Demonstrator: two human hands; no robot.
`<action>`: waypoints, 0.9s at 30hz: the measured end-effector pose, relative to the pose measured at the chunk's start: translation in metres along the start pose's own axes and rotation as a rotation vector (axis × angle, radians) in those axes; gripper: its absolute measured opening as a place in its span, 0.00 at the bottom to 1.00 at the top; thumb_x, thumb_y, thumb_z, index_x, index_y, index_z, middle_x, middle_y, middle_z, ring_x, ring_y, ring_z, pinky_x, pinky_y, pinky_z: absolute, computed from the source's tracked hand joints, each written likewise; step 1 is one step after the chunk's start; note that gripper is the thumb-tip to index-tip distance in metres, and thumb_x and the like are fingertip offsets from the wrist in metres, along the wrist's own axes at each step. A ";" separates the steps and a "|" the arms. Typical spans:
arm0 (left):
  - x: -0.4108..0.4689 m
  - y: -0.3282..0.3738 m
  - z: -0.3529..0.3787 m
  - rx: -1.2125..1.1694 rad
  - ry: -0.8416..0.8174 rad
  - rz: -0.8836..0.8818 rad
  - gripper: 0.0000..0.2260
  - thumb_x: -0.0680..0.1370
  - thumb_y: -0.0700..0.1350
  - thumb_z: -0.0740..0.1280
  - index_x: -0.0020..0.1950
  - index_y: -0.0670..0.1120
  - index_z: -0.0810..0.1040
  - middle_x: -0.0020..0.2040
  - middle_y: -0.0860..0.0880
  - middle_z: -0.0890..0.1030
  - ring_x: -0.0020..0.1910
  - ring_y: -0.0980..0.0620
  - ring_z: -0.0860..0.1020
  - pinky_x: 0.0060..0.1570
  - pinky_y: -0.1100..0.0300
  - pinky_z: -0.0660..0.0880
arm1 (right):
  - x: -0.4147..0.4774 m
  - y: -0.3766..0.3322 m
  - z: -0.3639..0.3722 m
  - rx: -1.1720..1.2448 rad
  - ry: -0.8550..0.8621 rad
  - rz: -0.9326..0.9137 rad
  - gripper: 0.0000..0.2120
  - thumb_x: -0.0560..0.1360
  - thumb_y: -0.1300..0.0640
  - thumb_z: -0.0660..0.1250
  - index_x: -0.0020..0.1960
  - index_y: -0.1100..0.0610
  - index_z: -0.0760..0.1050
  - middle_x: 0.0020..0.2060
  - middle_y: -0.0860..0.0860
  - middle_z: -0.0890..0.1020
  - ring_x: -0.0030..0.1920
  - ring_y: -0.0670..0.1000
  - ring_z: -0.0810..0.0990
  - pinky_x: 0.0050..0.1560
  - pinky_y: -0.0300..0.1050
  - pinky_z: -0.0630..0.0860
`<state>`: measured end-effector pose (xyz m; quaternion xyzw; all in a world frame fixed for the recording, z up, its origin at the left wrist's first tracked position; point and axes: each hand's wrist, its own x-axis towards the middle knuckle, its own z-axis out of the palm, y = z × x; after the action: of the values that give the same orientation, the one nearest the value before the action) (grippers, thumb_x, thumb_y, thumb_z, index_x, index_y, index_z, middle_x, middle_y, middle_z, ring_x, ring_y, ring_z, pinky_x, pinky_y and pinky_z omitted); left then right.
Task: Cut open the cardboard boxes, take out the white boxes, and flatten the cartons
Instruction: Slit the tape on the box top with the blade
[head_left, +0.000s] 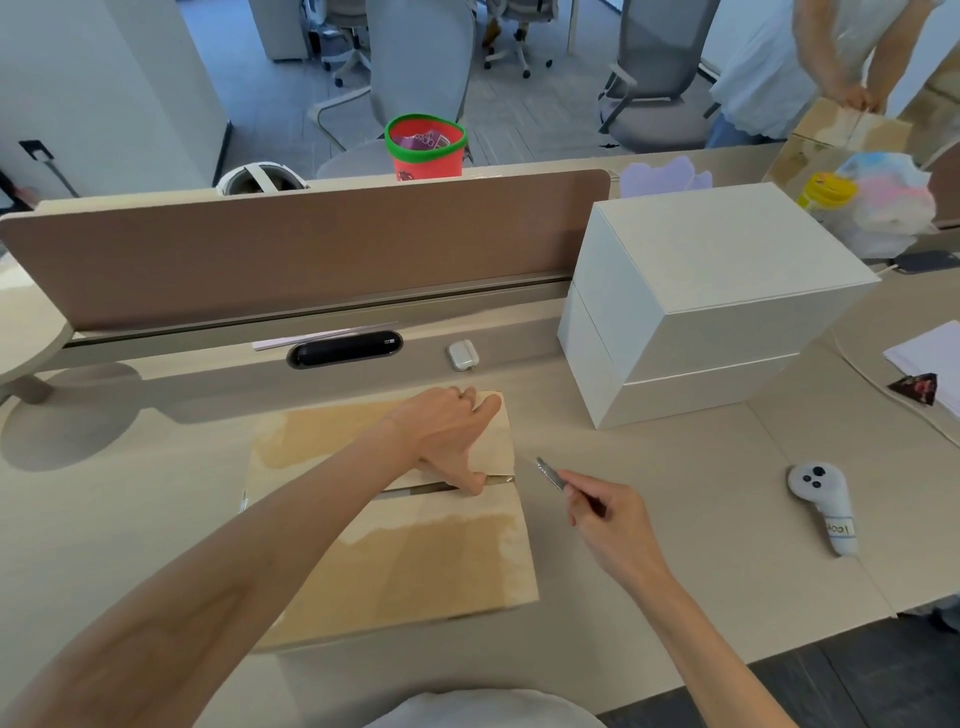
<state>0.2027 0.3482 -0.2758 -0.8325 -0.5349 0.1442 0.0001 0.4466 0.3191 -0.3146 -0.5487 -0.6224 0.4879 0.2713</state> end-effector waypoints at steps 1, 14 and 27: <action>0.000 0.000 0.000 0.000 -0.002 0.001 0.30 0.66 0.67 0.62 0.52 0.45 0.61 0.50 0.42 0.74 0.42 0.42 0.74 0.38 0.54 0.72 | 0.002 0.000 0.003 -0.012 -0.013 -0.004 0.25 0.78 0.63 0.62 0.43 0.31 0.79 0.28 0.46 0.70 0.30 0.47 0.64 0.32 0.41 0.63; 0.000 -0.001 0.003 0.000 -0.022 -0.017 0.33 0.67 0.69 0.61 0.57 0.43 0.62 0.59 0.40 0.73 0.48 0.41 0.74 0.41 0.53 0.71 | -0.004 -0.001 0.020 -0.081 -0.176 -0.074 0.18 0.78 0.64 0.60 0.49 0.45 0.83 0.28 0.46 0.66 0.31 0.46 0.61 0.33 0.43 0.59; -0.005 -0.015 0.014 -0.187 -0.003 -0.114 0.42 0.66 0.77 0.60 0.65 0.46 0.64 0.65 0.49 0.73 0.62 0.47 0.71 0.57 0.51 0.72 | -0.001 0.004 0.013 0.015 -0.043 -0.007 0.22 0.79 0.63 0.62 0.47 0.34 0.79 0.28 0.46 0.70 0.31 0.46 0.65 0.34 0.40 0.65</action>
<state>0.1845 0.3476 -0.2853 -0.7968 -0.5927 0.0946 -0.0701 0.4371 0.3135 -0.3224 -0.5337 -0.6262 0.5033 0.2640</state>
